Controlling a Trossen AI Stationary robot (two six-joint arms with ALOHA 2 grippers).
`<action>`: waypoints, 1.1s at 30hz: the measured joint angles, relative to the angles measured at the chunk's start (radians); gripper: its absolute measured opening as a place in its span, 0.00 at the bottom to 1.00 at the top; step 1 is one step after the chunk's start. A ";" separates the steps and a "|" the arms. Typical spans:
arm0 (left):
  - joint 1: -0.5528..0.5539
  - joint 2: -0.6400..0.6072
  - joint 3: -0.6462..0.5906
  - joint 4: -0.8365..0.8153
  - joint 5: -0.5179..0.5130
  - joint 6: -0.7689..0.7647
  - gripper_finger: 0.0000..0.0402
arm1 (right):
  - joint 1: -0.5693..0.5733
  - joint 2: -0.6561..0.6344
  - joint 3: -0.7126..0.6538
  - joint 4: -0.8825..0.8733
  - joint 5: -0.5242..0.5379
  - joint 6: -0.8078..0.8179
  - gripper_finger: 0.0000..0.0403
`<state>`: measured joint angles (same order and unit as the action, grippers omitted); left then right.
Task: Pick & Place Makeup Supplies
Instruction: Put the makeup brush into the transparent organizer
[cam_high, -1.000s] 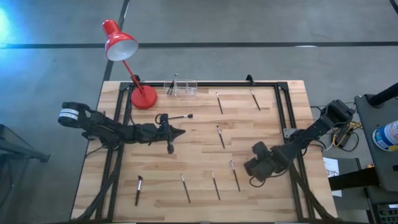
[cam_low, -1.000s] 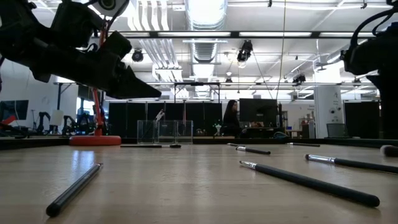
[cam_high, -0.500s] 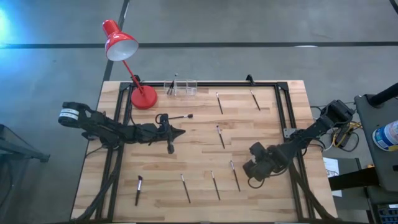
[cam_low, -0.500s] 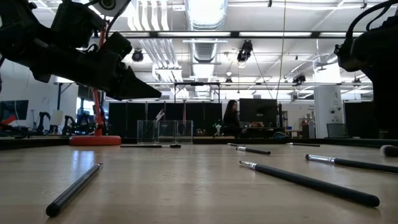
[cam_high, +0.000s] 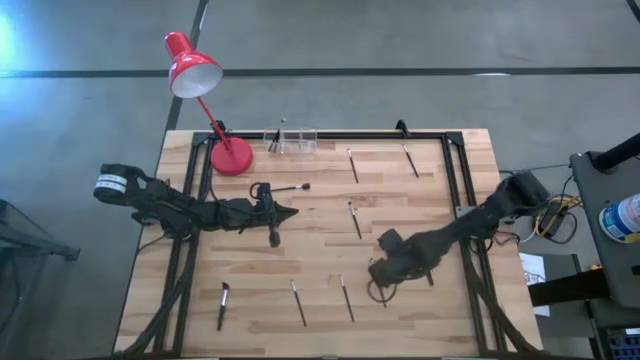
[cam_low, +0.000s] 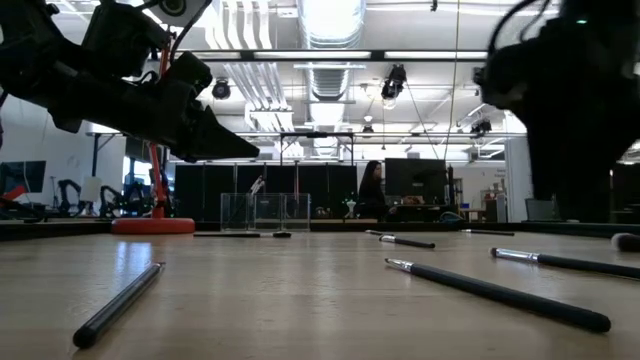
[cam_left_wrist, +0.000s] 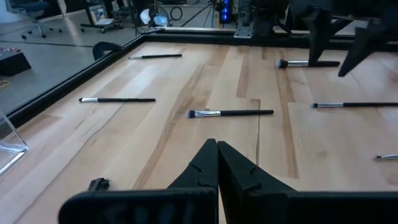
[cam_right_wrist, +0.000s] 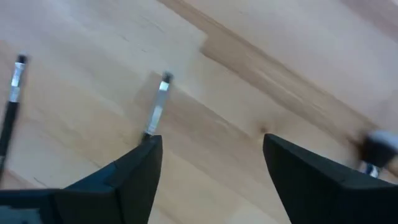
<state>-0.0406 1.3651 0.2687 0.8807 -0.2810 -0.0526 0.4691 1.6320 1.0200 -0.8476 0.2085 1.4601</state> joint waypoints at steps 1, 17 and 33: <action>0.000 0.000 0.000 0.000 0.000 0.000 0.00 | -0.007 0.025 0.030 -0.011 0.000 -0.024 0.66; 0.000 0.000 -0.001 -0.007 0.000 -0.011 0.00 | -0.104 0.184 0.120 0.052 -0.010 -0.198 0.53; 0.000 0.000 -0.002 -0.006 -0.001 -0.027 0.00 | -0.114 0.213 0.055 0.182 -0.062 -0.237 0.29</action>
<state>-0.0406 1.3651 0.2672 0.8745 -0.2821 -0.0799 0.3550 1.8446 1.0752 -0.6657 0.1465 1.2234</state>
